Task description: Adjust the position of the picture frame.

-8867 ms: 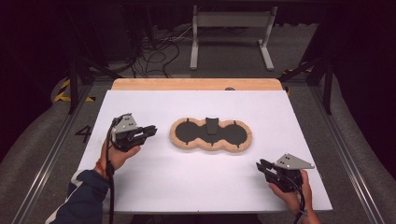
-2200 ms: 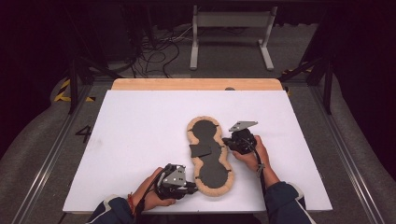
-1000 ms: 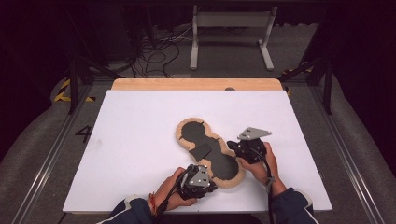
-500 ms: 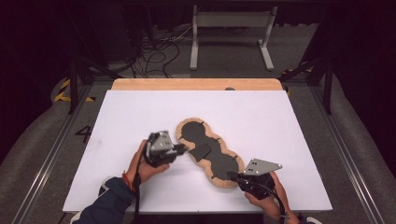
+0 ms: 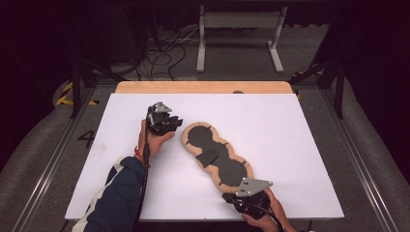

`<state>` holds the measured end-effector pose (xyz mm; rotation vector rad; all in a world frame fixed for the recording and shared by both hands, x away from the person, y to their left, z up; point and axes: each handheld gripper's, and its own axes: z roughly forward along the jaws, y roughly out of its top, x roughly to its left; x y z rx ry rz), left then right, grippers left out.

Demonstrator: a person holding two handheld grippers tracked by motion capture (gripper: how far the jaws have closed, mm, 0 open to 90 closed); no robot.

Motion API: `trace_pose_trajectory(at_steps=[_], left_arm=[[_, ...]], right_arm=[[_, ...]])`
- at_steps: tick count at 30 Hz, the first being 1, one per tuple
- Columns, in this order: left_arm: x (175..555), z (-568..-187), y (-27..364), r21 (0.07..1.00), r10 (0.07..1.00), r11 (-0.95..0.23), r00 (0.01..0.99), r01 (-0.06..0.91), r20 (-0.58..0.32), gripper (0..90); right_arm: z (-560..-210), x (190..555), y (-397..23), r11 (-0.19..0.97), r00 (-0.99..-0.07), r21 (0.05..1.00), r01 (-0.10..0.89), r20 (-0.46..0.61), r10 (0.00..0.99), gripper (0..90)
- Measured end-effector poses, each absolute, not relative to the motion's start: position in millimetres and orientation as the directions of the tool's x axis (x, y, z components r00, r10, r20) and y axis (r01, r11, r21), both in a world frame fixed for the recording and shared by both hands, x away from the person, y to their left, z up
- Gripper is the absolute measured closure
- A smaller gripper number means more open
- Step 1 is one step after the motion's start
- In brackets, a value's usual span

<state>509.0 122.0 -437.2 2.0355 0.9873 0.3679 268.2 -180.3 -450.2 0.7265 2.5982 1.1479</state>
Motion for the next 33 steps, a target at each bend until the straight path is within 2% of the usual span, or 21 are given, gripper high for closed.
trace_pose_trajectory(at_steps=[1,5,15,18,24,33], left_arm=[[513.3,-438.5,118.3,0.771,0.754,-0.379,0.654,0.511,-0.063,69.7],[526.4,-449.9,102.2,0.742,0.757,-0.398,0.650,0.540,-0.066,69.5],[543.8,-454.1,77.0,0.697,0.732,-0.442,0.676,0.565,-0.084,63.8],[544.5,-454.2,72.7,0.689,0.717,-0.475,0.695,0.548,-0.059,71.0],[541.2,-453.1,75.2,0.675,0.673,-0.513,0.737,0.530,-0.067,81.2],[527.8,-453.6,84.1,0.672,0.667,-0.530,0.744,0.518,-0.047,81.5]], right_arm=[[-451.5,267.8,-178.9,0.581,-0.857,0.735,0.350,0.000,0.516,89.5],[-455.2,265.5,-175.9,0.585,-0.851,0.738,0.336,-0.029,0.524,89.8],[-460.0,270.3,-185.6,0.567,-0.828,0.731,0.379,-0.006,0.561,90.0],[-459.5,270.1,-188.2,0.571,-0.823,0.727,0.380,-0.016,0.567,90.0],[-457.0,272.4,-198.2,0.584,-0.823,0.712,0.389,-0.015,0.567,90.0],[-454.6,277.7,-220.0,0.570,-0.798,0.698,0.434,0.004,0.602,90.0]])
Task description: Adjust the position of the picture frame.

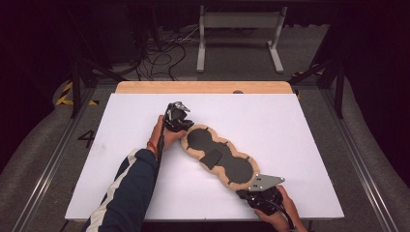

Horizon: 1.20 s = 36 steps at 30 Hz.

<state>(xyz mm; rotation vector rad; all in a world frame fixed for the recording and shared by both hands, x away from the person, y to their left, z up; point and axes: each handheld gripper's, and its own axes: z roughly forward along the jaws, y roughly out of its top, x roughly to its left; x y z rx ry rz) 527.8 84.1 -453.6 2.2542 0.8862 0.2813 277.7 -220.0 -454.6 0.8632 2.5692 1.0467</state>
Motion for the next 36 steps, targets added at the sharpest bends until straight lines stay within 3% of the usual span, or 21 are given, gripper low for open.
trace_pose_trajectory(at_steps=[15,25,36], left_arm=[[502.9,-458.0,102.8,0.699,0.648,-0.516,0.759,0.495,-0.060,78.8],[491.1,-456.8,104.4,0.687,0.639,-0.542,0.769,0.483,-0.036,79.9],[477.5,-458.1,108.3,0.693,0.646,-0.516,0.760,0.503,-0.071,81.1]], right_arm=[[-452.9,292.6,-263.7,0.494,-0.713,0.696,0.521,0.036,0.700,90.0],[-452.0,299.7,-280.7,0.431,-0.624,0.697,0.573,0.031,0.781,90.0],[-452.2,311.4,-293.6,0.357,-0.545,0.705,0.613,0.050,0.837,89.7]])
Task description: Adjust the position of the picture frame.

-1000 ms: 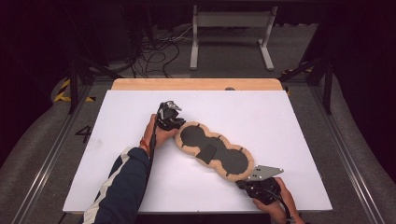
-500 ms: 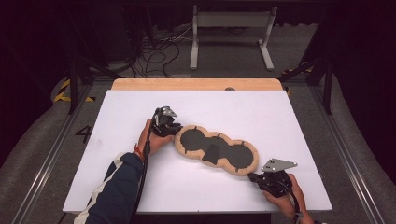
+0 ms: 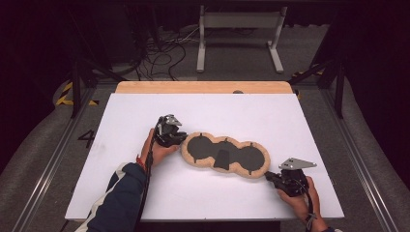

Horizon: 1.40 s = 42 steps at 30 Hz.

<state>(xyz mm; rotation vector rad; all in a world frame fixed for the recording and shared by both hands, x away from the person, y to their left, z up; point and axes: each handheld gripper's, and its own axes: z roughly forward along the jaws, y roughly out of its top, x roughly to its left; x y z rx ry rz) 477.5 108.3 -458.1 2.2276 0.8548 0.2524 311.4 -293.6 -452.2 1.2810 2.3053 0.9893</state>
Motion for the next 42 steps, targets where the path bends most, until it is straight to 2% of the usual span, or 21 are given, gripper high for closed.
trace_pose_trajectory(at_steps=[8,14,18,27,42], left_arm=[[472.4,-458.3,110.5,0.694,0.643,-0.519,0.763,0.498,-0.066,81.9],[466.0,-459.4,114.0,0.700,0.637,-0.515,0.767,0.495,-0.074,83.2],[459.1,-460.6,117.3,0.705,0.652,-0.499,0.754,0.504,-0.077,82.8],[447.0,-458.1,131.7,0.688,0.659,-0.516,0.750,0.510,-0.062,77.9],[437.5,-458.6,154.5,0.686,0.690,-0.497,0.722,0.532,-0.060,74.3]], right_arm=[[-451.8,326.8,-309.7,0.303,-0.467,0.714,0.632,0.038,0.884,89.8],[-451.9,345.2,-306.8,0.287,-0.442,0.716,0.637,0.033,0.897,90.0],[-452.1,351.7,-308.7,0.276,-0.448,0.715,0.642,0.058,0.892,90.0],[-452.0,360.0,-293.4,0.328,-0.445,0.718,0.614,-0.028,0.895,90.0],[-451.9,363.8,-268.8,0.368,-0.474,0.711,0.599,-0.054,0.879,90.0]])
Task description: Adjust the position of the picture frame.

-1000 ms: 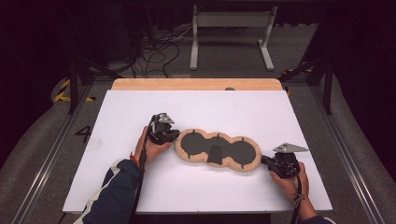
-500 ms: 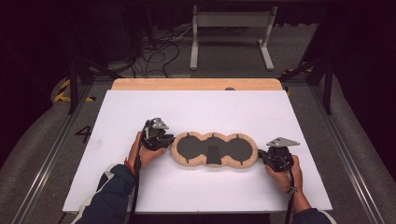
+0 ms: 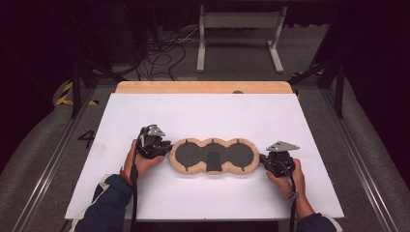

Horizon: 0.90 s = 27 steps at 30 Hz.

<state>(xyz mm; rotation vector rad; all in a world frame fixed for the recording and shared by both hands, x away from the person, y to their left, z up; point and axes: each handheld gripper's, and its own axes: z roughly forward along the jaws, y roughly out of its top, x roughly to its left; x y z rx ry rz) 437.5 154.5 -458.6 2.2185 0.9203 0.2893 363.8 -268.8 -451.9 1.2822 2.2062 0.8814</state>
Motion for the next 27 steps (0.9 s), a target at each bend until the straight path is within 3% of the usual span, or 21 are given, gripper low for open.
trace_pose_trajectory(at_steps=[12,27], left_arm=[[430.8,-457.5,161.2,0.718,0.692,-0.472,0.719,0.512,-0.058,69.2],[400.7,-437.4,183.5,0.818,0.655,-0.454,0.755,0.352,0.038,54.9]], right_arm=[[-453.4,364.4,-273.3,0.386,-0.508,0.721,0.576,-0.054,0.860,89.5],[-444.1,353.6,-291.8,0.348,-0.538,0.757,0.553,0.005,0.843,83.7]])
